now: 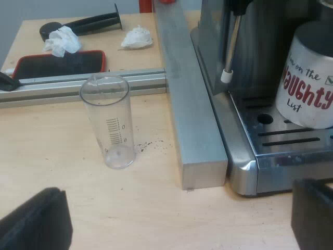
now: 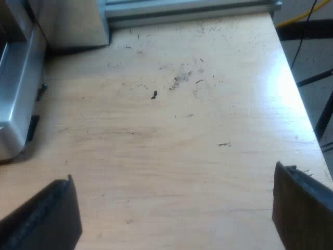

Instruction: Place mug into machine

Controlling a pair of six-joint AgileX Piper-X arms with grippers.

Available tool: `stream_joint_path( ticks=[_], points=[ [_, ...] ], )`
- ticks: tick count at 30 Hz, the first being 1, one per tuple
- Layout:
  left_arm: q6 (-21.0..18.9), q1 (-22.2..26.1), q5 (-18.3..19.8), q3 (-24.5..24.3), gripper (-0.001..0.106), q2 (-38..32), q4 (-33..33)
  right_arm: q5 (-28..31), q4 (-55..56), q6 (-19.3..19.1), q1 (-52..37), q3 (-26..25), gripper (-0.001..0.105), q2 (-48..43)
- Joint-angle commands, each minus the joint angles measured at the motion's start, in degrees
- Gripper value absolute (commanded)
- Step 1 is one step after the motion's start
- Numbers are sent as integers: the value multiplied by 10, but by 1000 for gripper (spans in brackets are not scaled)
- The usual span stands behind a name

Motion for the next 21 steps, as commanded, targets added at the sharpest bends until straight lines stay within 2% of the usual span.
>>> stream_joint_path(
  ticks=[1,4,7,21],
  points=[
    [0,0,0,-1,87,-81,-8,1,7,-3,-1,-1,77,-26],
    [1,0,0,-1,87,-81,-7,1,7,-3,-1,-1,77,-26],
    [19,0,5,-1,87,-81,-7,1,7,-3,-1,-1,77,-26],
    [24,0,19,-1,87,-81,-7,1,7,-3,-1,-1,77,-26]
  ],
)
